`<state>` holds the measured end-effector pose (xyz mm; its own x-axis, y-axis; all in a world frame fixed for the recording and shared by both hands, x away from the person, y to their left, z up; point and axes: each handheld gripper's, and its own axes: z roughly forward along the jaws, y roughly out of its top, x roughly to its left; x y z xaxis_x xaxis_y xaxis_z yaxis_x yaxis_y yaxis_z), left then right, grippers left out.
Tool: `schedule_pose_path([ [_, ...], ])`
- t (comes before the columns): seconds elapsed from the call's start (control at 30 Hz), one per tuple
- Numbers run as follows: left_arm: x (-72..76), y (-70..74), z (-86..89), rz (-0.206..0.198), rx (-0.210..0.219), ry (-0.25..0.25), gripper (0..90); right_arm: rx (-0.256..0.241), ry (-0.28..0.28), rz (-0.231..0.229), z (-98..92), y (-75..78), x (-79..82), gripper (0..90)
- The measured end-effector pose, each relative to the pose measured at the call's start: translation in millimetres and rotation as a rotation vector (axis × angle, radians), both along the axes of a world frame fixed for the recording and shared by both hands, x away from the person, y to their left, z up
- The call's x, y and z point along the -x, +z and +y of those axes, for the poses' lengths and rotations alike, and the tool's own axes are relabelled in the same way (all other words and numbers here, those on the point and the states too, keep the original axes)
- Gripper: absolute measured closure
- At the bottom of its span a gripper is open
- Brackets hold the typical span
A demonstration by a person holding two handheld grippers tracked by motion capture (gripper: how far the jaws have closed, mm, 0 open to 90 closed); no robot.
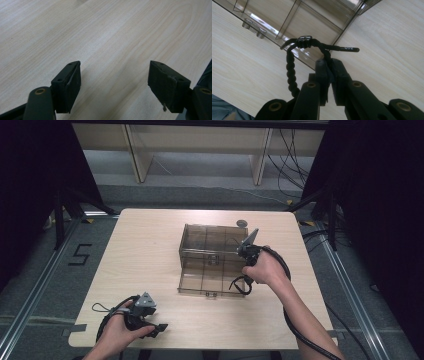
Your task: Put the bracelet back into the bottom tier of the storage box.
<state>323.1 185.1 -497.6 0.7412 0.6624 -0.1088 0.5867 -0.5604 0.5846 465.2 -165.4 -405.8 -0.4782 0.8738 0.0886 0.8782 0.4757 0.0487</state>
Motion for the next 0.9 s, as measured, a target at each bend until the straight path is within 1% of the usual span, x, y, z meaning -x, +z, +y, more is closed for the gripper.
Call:
schedule_pose_path([
  [0.03,0.0,0.0,0.0,0.0,0.0,0.0,26.7,-0.022,0.014,0.014,-1.3,-1.1,-1.5,84.9],
  [0.1,-0.1,-0.1,0.0,0.0,-0.001,0.0,26.7,-0.017,0.004,0.017,-0.6,-1.4,-1.6,84.9],
  [0.13,-0.2,-0.1,0.1,-0.002,-0.002,-0.004,26.8,0.015,-0.004,-0.01,1.4,-2.1,-0.8,84.9],
  [0.17,-0.1,-0.1,0.0,-0.001,-0.002,-0.001,26.8,0.012,-0.009,0.003,2.0,-1.5,-1.0,84.9],
  [0.2,-0.1,-0.1,0.0,-0.001,-0.001,0.0,26.8,0.016,-0.007,-0.003,2.7,-1.9,-1.5,84.9],
  [0.23,0.0,-0.1,-0.1,0.0,0.0,0.001,26.8,0.001,0.001,0.0,2.1,-3.2,-2.7,84.9],
  [0.3,0.0,-0.1,0.1,-0.001,-0.001,0.0,26.8,0.015,0.003,-0.011,3.8,-3.6,-3.1,84.9],
  [0.33,-0.3,-0.2,0.2,-0.002,-0.001,-0.003,26.8,0.01,-0.01,0.013,4.8,-3.5,-3.7,84.9],
  [0.37,-0.4,-0.1,0.2,-0.002,-0.001,-0.005,26.8,0.016,-0.005,-0.008,5.5,-4.9,-4.3,84.9],
  [0.43,0.0,-0.1,0.0,0.0,0.001,0.0,26.8,0.022,0.015,-0.012,4.7,-6.0,-6.5,84.9],
  [0.5,-0.3,-0.1,0.1,-0.002,-0.001,-0.003,26.8,0.02,0.01,-0.005,5.1,-5.7,-6.7,84.9],
  [0.53,-0.2,-0.1,0.1,-0.001,0.0,-0.003,26.8,0.008,0.004,0.02,5.4,-5.3,-7.0,84.9],
  [0.57,0.0,0.0,0.0,-0.001,0.0,0.0,26.8,0.009,0.031,-0.004,4.4,-6.4,-8.2,84.9],
  [0.6,-0.1,0.0,0.0,0.0,0.0,0.0,26.8,0.022,0.022,-0.027,5.2,-7.6,-7.9,84.9],
  [0.63,0.0,0.0,-0.2,-0.001,0.001,0.001,26.8,0.02,0.015,-0.025,5.8,-7.7,-7.8,84.9],
  [0.67,0.3,-0.4,-0.6,0.008,0.01,0.001,26.8,0.023,0.022,-0.027,5.8,-8.1,-8.4,84.9],
  [0.7,0.3,0.4,-0.2,0.011,0.0,-0.005,26.8,0.025,0.016,-0.029,6.6,-8.4,-8.5,84.9],
  [0.77,0.3,0.5,-0.2,0.011,0.0,-0.005,26.8,0.024,0.012,-0.022,7.0,-7.8,-8.8,84.9],
  [0.8,0.2,0.4,-0.1,0.008,-0.002,-0.002,26.8,0.019,0.014,-0.001,7.4,-6.9,-9.4,84.9],
  [0.83,-0.2,-0.7,-0.4,0.003,0.005,0.004,26.8,0.015,0.078,-0.04,3.8,-9.4,-12.8,84.9],
  [0.87,-0.2,-0.6,-0.3,0.003,0.005,0.002,26.8,0.045,-0.01,-0.005,8.2,-7.6,-9.9,84.9],
  [0.9,-0.2,-0.6,-0.3,0.003,0.005,0.002,26.8,0.045,-0.01,-0.005,8.2,-7.6,-9.9,84.9],
])
